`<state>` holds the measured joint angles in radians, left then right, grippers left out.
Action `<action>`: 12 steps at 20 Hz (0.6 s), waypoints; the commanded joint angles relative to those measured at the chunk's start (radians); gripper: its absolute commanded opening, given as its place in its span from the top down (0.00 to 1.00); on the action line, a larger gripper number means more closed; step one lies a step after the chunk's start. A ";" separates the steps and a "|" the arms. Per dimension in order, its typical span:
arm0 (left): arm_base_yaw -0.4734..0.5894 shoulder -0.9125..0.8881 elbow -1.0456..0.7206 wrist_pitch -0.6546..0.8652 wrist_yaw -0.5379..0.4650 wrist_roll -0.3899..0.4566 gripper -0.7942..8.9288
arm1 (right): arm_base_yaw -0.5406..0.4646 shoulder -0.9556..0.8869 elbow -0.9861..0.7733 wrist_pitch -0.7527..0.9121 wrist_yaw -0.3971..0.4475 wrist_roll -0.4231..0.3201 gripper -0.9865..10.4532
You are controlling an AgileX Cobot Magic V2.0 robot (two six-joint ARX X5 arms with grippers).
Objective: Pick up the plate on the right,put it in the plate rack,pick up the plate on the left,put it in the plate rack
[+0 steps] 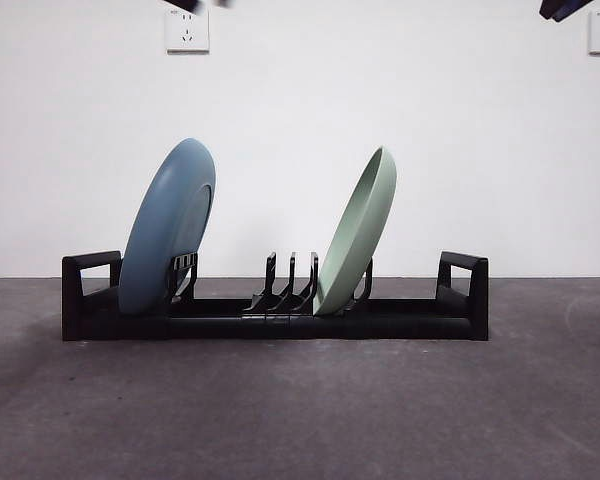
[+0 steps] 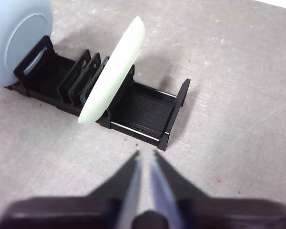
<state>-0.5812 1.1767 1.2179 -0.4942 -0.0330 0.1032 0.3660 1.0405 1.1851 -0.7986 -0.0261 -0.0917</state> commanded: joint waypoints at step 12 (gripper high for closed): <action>0.119 -0.422 -0.370 0.028 -0.021 0.046 0.93 | 0.001 -0.307 -0.381 0.341 -0.001 0.086 0.92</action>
<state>-0.4652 0.7578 0.8562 -0.4725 -0.0532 0.1390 0.3660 0.7338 0.8127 -0.4637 -0.0261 -0.0216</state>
